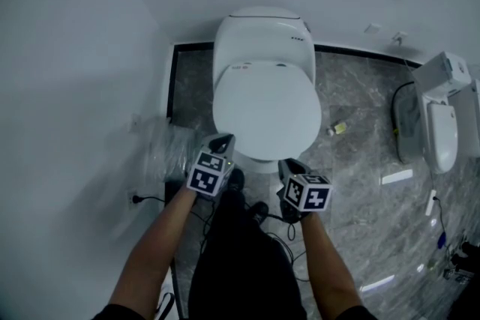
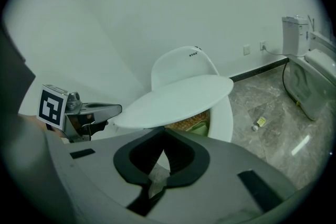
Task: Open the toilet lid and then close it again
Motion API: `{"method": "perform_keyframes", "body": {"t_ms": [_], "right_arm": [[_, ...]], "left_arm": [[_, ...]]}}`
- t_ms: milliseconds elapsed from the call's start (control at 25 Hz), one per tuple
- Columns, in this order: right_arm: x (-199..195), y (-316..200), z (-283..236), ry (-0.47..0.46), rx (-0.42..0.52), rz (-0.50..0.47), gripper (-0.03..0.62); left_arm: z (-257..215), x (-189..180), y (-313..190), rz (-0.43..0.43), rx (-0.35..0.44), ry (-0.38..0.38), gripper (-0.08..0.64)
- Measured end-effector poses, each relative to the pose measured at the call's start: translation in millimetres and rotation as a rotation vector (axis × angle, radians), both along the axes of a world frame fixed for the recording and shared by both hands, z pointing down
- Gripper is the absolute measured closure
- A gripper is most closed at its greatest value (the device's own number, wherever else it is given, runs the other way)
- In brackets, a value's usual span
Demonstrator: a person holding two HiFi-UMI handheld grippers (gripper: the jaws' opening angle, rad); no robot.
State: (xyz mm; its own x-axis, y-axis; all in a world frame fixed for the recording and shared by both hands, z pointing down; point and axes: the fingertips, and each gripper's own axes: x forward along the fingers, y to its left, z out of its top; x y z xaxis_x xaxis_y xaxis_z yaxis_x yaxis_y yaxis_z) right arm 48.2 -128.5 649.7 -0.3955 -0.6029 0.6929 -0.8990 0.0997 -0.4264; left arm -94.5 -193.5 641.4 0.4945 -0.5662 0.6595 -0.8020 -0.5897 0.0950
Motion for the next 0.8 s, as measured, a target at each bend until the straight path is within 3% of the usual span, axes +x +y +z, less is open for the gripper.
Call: {"method": "perform_keyframes", "body": {"t_ms": [800], "right_arm": [[0,48,74,0.004,-0.092,-0.003,0.581]], "left_arm": [[74,-3,34,-0.037,-0.059,-0.01,0.552]]}}
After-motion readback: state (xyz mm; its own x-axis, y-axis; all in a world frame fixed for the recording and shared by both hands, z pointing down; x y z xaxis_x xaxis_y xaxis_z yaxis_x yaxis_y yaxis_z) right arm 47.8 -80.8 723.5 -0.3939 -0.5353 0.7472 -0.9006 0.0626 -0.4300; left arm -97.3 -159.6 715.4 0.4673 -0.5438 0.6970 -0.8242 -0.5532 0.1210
